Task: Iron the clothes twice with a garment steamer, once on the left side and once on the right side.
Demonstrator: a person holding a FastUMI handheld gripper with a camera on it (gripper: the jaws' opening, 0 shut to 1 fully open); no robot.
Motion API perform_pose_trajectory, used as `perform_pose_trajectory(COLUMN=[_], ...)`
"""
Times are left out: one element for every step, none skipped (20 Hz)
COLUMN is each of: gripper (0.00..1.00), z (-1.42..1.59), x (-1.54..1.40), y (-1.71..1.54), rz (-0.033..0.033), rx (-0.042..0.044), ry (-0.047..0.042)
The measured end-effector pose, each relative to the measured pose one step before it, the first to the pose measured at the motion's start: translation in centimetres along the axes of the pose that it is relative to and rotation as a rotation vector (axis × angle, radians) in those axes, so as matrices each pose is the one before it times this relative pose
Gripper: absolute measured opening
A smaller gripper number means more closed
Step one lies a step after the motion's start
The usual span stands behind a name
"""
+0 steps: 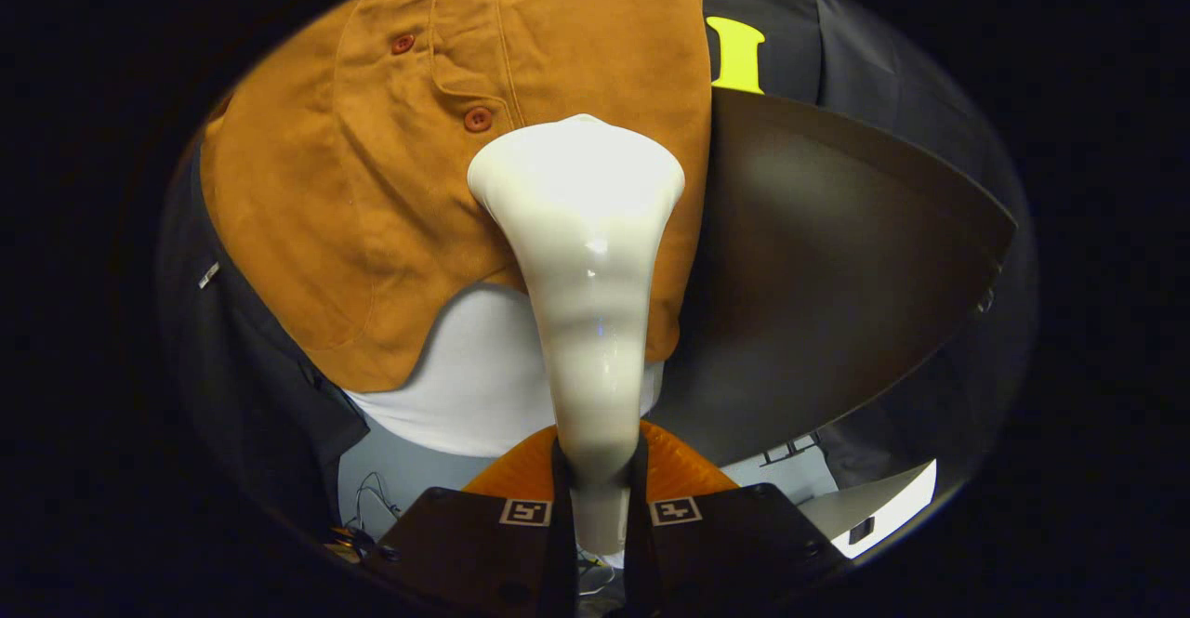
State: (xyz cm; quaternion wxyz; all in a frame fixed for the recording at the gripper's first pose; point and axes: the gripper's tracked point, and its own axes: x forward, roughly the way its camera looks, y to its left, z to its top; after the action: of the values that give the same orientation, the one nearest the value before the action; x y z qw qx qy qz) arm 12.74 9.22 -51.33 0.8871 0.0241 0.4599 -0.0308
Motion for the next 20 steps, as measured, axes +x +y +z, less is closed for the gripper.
perform_pose_trajectory(gripper=[0.23,0.23,0.23,0.23,0.23,0.23,0.23,0.23,0.23,0.23,0.23,0.23,0.23,0.23,0.23,0.23,0.23,0.23,0.23,0.23], z=[-0.664,-0.602,-0.698,-0.372,-0.182,-0.087,-0.17,0.101,0.233,0.383,0.354,0.572,0.54,0.882,0.852,1.037,1.208,1.319,1.246,1.519], x=[-0.08,-0.066,-0.464,-0.463,-0.475,-0.636,-0.583,-0.514,-0.66,-0.754,-0.861,-0.793,-0.915,-0.779,-0.861,-0.854,-0.866,-0.727,-0.687,-0.548], y=[-0.181,-0.268,-0.201,-0.006,0.045,0.088,0.058,0.045,-0.151,-0.021,-0.007,0.005,-0.183,-0.045,0.017,-0.012,-0.134,0.064,-0.07,0.08], rz=[-0.00344,-0.00278,-0.00037,-0.00043,-0.00105,-0.0012,0.00216,0.0025,0.00266,0.00154,0.00179,0.00358,0.00249,0.0022,0.00276,0.00211,0.0008,-0.00103,-0.00102,0.0006], rx=[-0.00219,-0.0051,-0.00466,-0.00389,-0.00505,-0.00244,-0.00026,0.00136,0.00026,0.00157,0.00391,0.00503,0.00474,0.00507,0.00408,0.0014,0.00114,0.00317,0.00151,0.00019], ry=[0.00948,0.00357,-0.00041,-0.00417,-0.00711,-0.00775,-0.00679,-0.00891,-0.01198,-0.01611,-0.01751,-0.01947,-0.02181,-0.02296,-0.02584,-0.02903,-0.0309,-0.03278,-0.03135,-0.03348])
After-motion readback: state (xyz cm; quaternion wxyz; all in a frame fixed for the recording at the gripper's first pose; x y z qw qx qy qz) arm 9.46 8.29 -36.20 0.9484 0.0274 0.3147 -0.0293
